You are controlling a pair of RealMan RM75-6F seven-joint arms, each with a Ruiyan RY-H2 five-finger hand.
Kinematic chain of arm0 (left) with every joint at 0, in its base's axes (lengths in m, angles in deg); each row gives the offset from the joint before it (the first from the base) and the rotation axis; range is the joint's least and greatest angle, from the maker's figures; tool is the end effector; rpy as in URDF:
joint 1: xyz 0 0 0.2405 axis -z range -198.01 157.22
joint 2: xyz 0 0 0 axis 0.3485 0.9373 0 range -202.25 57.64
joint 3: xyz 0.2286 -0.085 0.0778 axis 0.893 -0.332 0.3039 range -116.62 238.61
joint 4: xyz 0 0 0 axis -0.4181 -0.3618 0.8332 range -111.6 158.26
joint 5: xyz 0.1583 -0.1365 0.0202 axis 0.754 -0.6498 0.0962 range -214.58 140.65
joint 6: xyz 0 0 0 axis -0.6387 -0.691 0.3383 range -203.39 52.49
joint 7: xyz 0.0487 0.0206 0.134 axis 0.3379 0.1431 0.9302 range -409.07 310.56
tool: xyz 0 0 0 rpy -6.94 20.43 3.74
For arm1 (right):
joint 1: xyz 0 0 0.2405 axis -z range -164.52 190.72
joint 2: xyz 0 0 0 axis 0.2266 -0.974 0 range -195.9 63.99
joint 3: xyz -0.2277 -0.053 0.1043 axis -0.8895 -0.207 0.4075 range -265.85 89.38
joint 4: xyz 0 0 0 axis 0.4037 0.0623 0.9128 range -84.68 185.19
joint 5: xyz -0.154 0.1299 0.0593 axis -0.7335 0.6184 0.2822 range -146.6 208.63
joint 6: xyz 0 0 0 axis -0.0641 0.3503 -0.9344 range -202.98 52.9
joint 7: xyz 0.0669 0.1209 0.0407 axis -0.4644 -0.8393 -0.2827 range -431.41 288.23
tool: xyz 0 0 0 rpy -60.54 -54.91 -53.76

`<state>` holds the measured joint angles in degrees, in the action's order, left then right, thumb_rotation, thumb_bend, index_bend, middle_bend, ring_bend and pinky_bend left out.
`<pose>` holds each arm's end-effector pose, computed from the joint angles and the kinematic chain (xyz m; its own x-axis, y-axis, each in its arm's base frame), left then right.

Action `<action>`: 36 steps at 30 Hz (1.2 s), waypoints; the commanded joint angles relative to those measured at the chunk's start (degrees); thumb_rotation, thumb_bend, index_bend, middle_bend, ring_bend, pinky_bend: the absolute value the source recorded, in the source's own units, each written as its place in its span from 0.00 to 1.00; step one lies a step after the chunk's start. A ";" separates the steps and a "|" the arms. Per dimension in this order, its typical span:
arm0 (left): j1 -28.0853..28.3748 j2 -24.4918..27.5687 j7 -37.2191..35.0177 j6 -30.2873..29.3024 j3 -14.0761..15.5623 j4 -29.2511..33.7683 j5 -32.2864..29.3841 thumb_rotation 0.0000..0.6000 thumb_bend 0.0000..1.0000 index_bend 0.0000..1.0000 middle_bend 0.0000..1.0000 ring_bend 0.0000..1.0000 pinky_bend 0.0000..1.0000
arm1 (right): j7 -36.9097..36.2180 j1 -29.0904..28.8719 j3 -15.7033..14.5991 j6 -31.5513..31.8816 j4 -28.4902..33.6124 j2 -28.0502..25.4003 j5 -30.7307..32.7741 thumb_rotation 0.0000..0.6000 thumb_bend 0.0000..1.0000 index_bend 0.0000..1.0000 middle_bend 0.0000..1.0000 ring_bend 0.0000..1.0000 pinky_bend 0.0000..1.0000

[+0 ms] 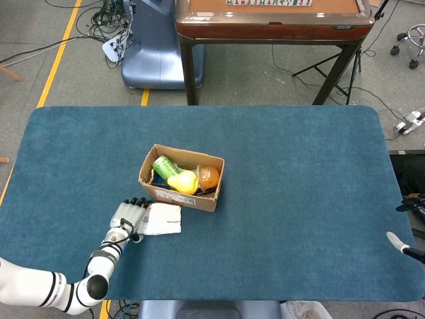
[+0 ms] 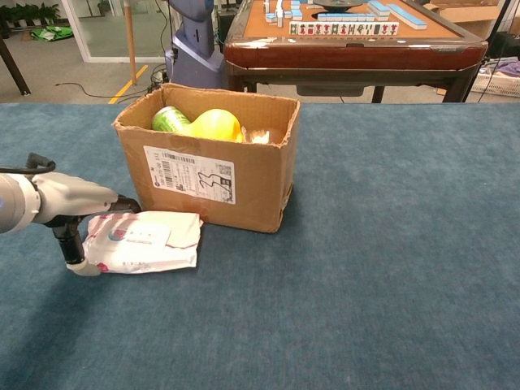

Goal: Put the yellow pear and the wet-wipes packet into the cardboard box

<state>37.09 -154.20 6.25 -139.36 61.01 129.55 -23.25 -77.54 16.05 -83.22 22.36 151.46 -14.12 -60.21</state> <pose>-0.1566 0.3026 -0.0117 0.6617 0.5616 0.4968 0.7064 -0.2447 -0.6642 -0.2850 -0.1442 0.2371 0.3536 0.1902 0.9159 -0.9320 -0.0123 0.3624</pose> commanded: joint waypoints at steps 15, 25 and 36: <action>-3.02 -2.78 -4.10 -2.45 1.07 -2.95 7.02 1.00 0.20 0.25 0.00 0.00 0.11 | 0.08 -0.08 -0.02 -0.16 0.03 0.03 0.01 1.00 0.03 0.43 0.35 0.23 0.25; -5.12 -2.97 -6.19 -3.29 1.15 -3.50 10.58 1.00 0.20 0.49 0.00 0.00 0.11 | -0.20 -0.04 0.03 -0.05 0.02 -0.05 0.06 1.00 0.03 0.43 0.35 0.23 0.25; -8.94 1.79 -8.93 -7.71 2.44 3.31 17.76 1.00 0.20 0.50 0.00 0.00 0.11 | -0.95 0.32 0.19 0.68 0.03 -0.46 0.17 1.00 0.03 0.43 0.35 0.23 0.25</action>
<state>29.02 -153.63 -2.09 -145.91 63.09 131.40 -6.87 -78.48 16.37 -83.03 23.04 151.49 -14.58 -60.05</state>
